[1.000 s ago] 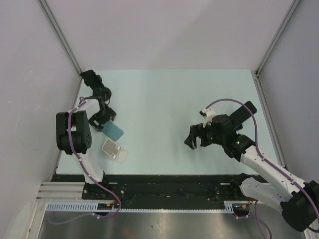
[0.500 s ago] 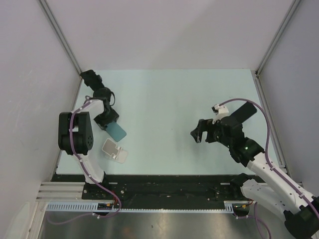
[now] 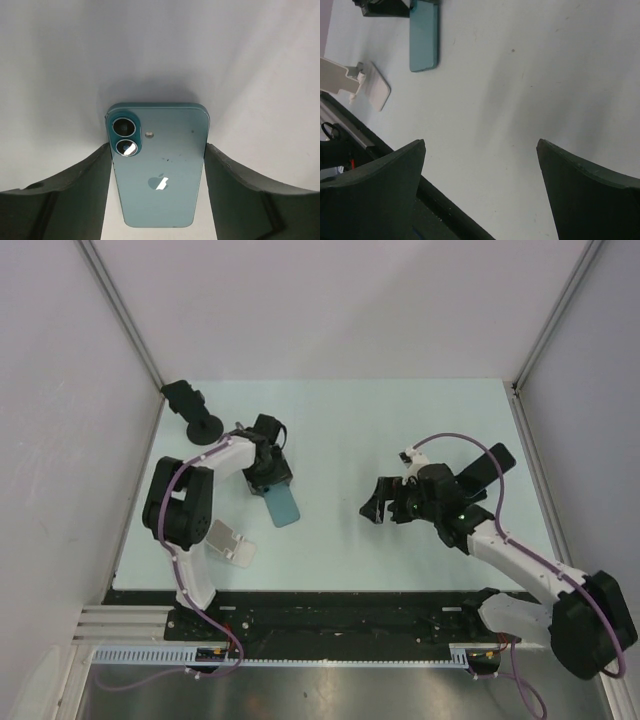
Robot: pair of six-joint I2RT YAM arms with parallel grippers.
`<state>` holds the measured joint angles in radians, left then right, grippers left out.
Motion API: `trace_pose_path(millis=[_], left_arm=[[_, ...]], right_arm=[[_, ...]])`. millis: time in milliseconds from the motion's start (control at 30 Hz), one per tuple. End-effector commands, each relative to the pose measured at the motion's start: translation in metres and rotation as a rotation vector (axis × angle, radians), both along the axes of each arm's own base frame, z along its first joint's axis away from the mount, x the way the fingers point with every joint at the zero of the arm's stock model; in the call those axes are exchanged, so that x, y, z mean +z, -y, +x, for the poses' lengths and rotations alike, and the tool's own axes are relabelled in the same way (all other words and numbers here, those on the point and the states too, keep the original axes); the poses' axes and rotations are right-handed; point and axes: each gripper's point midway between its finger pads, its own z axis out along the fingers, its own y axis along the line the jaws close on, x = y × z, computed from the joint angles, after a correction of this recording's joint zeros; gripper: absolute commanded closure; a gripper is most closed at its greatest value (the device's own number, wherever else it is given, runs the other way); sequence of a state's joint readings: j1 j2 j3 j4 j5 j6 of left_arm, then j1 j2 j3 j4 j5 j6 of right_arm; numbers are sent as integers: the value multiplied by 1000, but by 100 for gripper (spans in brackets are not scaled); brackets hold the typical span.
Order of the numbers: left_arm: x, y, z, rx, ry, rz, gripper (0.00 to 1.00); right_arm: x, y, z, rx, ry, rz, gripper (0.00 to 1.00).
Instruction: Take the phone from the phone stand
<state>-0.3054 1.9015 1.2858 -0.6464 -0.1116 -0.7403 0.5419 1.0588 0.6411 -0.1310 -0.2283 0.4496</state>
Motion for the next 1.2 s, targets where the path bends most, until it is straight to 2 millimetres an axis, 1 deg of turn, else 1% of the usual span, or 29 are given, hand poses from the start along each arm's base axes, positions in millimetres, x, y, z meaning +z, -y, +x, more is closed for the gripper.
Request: trace_pose_path(millis=[0, 33, 67, 100, 133, 167, 200, 300, 433, 600, 633, 733, 767, 800, 833, 867, 933, 967, 1000, 1033, 1067, 1100, 1167], left_arm=[[19, 46, 4, -57, 35, -83, 80], [21, 56, -1, -83, 36, -88, 80], [24, 62, -2, -90, 41, -96, 80], [25, 66, -4, -97, 41, -100, 80], [25, 74, -8, -118, 42, -103, 80], [28, 79, -9, -123, 46, -110, 81], [30, 83, -10, -129, 48, -117, 81], [36, 98, -17, -155, 54, -143, 81], [44, 112, -25, -180, 61, -169, 80], [52, 122, -31, -206, 76, -181, 81], [53, 128, -36, -222, 64, -203, 81], [54, 133, -43, -237, 56, -215, 81], [54, 134, -45, -241, 53, -217, 80], [54, 136, -46, -244, 54, -218, 80], [54, 137, -48, -248, 51, -219, 80], [54, 139, -49, -253, 47, -227, 81], [54, 141, -52, -257, 42, -234, 81], [55, 142, -53, -259, 42, -238, 82], [56, 143, -54, -259, 40, -244, 82], [56, 145, -55, -262, 41, -249, 82], [57, 145, -55, -262, 40, -251, 82], [58, 144, -55, -263, 42, -254, 82], [62, 145, -55, -263, 50, -261, 82]], right_arm=[[10, -40, 2, 111, 24, 127, 0], [9, -44, 6, 111, 27, 139, 0], [-4, -48, 7, 109, -9, 129, 0], [-8, -53, 8, 97, -43, 153, 0], [-15, -56, 8, 95, -80, 160, 0], [-33, -59, 6, 100, -150, 154, 0], [-37, -64, 5, 95, -181, 172, 0], [-48, -75, 2, 115, -176, 150, 0], [-55, -84, 6, 115, -173, 166, 0], [-73, -97, 8, 137, -215, 205, 0], [-84, -100, 6, 142, -233, 192, 0], [-96, -106, 5, 156, -231, 184, 0], [-97, -110, 3, 170, -228, 189, 0], [-93, -114, 5, 174, -209, 208, 1], [-94, -117, 5, 178, -208, 217, 5], [-99, -119, 3, 181, -220, 220, 8], [-99, -124, 6, 175, -229, 256, 15], [-108, -124, 4, 174, -252, 255, 17], [-109, -126, 5, 172, -255, 267, 23], [-112, -127, 4, 176, -262, 272, 27], [-120, -127, 3, 175, -281, 266, 31], [-120, -128, 4, 178, -277, 277, 47], [-121, -130, 2, 183, -289, 289, 63]])
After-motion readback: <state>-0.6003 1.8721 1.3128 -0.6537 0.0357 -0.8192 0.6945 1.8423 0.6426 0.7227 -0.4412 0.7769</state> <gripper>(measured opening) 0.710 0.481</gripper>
